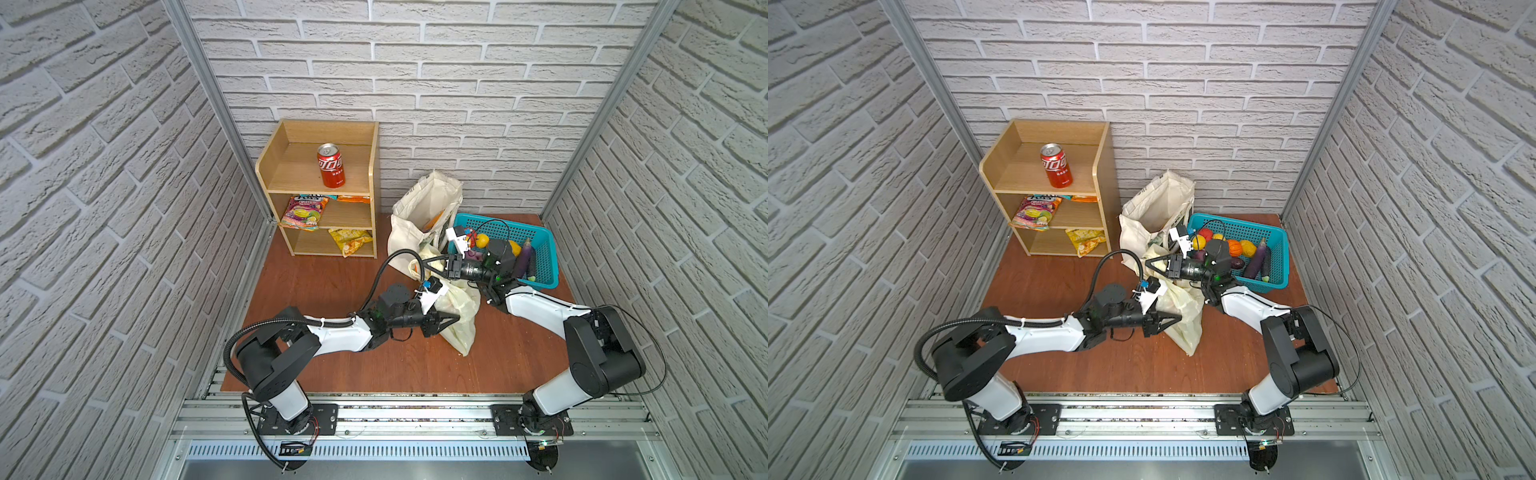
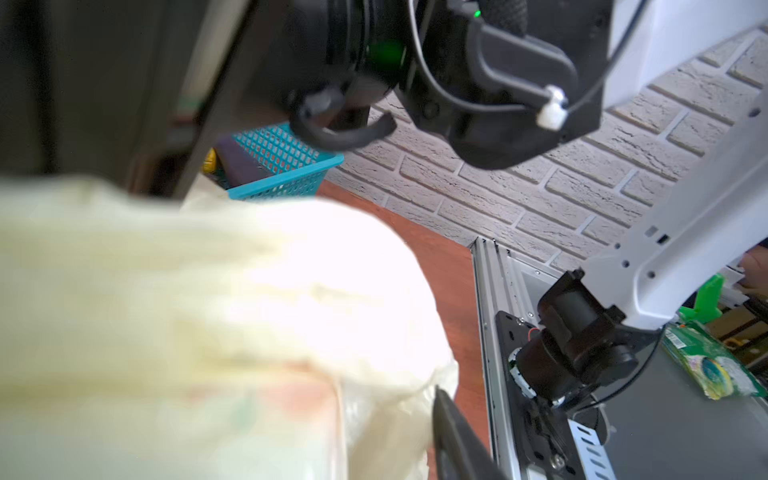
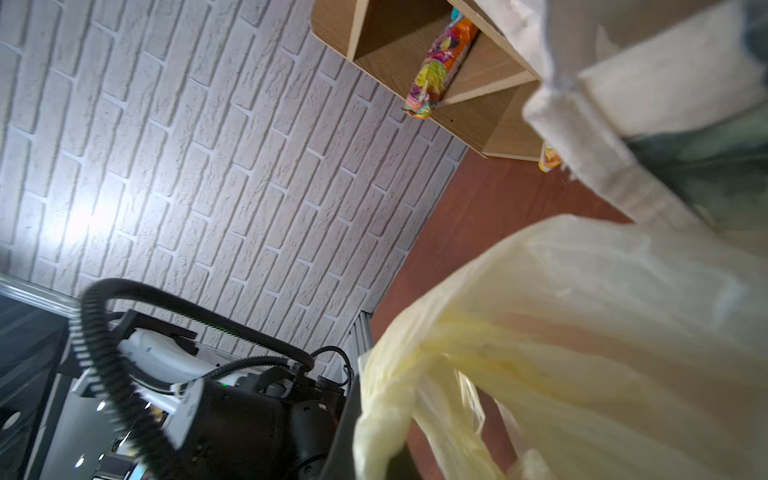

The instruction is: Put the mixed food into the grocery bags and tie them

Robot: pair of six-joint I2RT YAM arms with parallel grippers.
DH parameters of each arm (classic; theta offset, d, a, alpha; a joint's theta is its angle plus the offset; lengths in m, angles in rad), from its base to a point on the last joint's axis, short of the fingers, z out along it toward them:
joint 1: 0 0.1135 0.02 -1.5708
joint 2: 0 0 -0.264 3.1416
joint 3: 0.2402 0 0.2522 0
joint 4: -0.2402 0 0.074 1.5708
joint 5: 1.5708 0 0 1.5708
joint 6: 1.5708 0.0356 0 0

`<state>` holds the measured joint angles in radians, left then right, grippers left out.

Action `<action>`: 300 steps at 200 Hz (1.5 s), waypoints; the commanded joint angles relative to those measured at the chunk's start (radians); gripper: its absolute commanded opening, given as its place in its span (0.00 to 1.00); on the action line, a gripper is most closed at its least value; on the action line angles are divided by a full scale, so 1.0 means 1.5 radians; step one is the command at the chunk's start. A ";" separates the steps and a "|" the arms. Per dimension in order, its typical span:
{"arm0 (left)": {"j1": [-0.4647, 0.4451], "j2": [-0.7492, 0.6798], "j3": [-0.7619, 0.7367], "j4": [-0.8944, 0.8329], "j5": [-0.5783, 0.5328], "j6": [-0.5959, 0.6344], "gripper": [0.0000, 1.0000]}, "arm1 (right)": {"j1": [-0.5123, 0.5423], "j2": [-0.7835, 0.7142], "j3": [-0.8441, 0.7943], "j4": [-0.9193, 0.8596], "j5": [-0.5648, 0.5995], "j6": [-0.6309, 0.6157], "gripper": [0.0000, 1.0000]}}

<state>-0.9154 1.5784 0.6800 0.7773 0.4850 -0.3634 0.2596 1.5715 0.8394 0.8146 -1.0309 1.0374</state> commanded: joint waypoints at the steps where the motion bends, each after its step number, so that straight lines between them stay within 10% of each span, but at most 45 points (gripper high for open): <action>1: 0.024 -0.087 -0.055 0.076 -0.037 -0.016 0.55 | -0.029 0.023 0.001 0.248 -0.062 0.131 0.06; 19: 0.043 -0.163 -0.099 0.072 -0.050 -0.028 0.60 | -0.049 0.065 0.015 0.395 -0.082 0.257 0.06; 103: 0.097 -0.412 -0.143 -0.103 -0.134 0.019 0.65 | -0.049 0.033 0.044 0.396 -0.127 0.279 0.06; 218: 0.138 -0.340 -0.071 -0.018 -0.119 -0.006 0.69 | -0.027 0.007 0.026 0.396 -0.156 0.291 0.06; 300: 0.149 -0.236 0.075 -0.048 0.067 -0.026 0.43 | -0.022 0.010 0.016 0.396 -0.150 0.282 0.05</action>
<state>-0.7002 1.1736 0.7486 0.6807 0.4896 -0.3973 0.2195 1.6115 0.8761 1.3521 -1.2549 1.4631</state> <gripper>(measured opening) 0.449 0.059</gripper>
